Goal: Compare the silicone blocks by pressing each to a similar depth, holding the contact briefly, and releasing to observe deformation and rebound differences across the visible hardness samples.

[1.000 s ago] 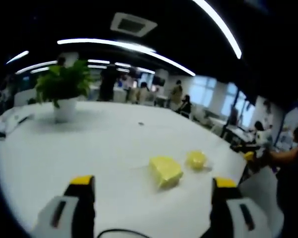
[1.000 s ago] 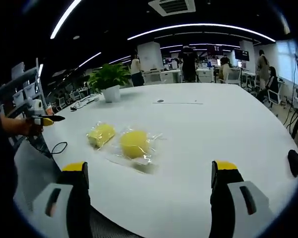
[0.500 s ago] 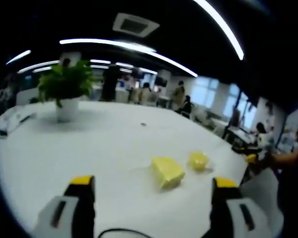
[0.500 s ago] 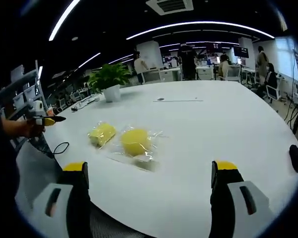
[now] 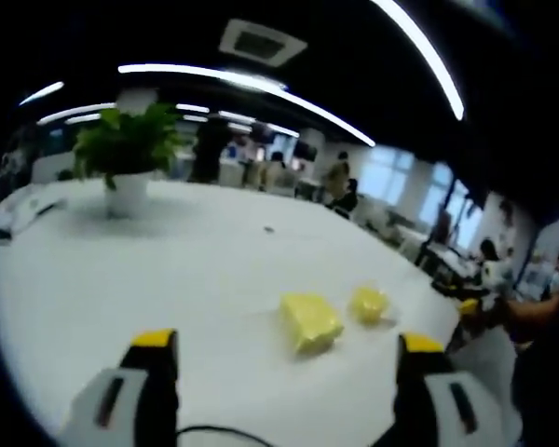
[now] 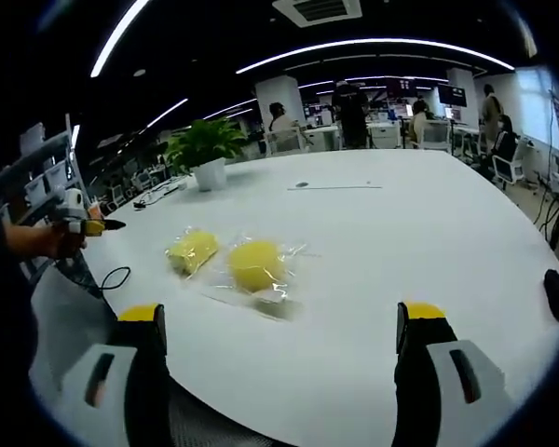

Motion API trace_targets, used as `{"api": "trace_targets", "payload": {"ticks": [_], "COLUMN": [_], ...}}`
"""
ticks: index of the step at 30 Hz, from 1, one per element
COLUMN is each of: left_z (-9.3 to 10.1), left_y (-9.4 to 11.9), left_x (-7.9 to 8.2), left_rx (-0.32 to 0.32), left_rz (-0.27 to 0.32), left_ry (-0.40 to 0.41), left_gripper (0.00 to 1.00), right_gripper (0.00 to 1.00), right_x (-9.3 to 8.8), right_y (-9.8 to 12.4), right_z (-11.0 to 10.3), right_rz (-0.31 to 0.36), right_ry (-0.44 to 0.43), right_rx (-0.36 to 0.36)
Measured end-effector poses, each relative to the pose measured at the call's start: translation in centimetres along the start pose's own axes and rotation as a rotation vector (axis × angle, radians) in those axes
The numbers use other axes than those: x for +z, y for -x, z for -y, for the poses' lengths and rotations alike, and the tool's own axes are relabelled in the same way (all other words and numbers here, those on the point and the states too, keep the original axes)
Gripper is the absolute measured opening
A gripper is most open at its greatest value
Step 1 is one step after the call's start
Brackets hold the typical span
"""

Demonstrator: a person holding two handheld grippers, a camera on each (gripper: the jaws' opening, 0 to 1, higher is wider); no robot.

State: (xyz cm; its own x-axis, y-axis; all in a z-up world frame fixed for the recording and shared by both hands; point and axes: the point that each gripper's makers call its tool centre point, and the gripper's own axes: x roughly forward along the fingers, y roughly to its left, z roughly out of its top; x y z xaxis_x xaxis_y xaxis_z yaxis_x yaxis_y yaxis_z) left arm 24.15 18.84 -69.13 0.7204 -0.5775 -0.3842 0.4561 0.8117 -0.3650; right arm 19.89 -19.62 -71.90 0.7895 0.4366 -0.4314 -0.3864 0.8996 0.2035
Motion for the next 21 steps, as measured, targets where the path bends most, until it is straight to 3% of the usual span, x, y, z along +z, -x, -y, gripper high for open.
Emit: {"api": "trace_targets", "payload": {"ticks": [3, 10, 16, 21], "left_z": [-0.2, 0.2, -0.4, -1.1], "left_y": [-0.4, -1.4, -3.2, -5.1], "left_x": [0.1, -0.5, 0.5, 1.1], "left_rx": [0.009, -0.026, -0.037, -0.068], "left_rz": [0.002, -0.070, -0.076, -0.098], "left_ry": [-0.018, 0.005, 0.024, 0.087], "left_gripper": [1.00, 1.00, 0.99, 0.97], "right_gripper": [0.96, 0.96, 0.96, 0.96], "right_x": [0.0, -0.2, -0.4, -0.4], "right_y": [-0.1, -0.1, 0.0, -0.1], "right_z": [-0.4, -0.5, -0.5, -0.5], "right_rz": [0.000, -0.004, -0.006, -0.005], "right_ry": [-0.006, -0.006, -0.013, -0.016], "right_rx": [0.015, 0.017, 0.020, 0.024]}}
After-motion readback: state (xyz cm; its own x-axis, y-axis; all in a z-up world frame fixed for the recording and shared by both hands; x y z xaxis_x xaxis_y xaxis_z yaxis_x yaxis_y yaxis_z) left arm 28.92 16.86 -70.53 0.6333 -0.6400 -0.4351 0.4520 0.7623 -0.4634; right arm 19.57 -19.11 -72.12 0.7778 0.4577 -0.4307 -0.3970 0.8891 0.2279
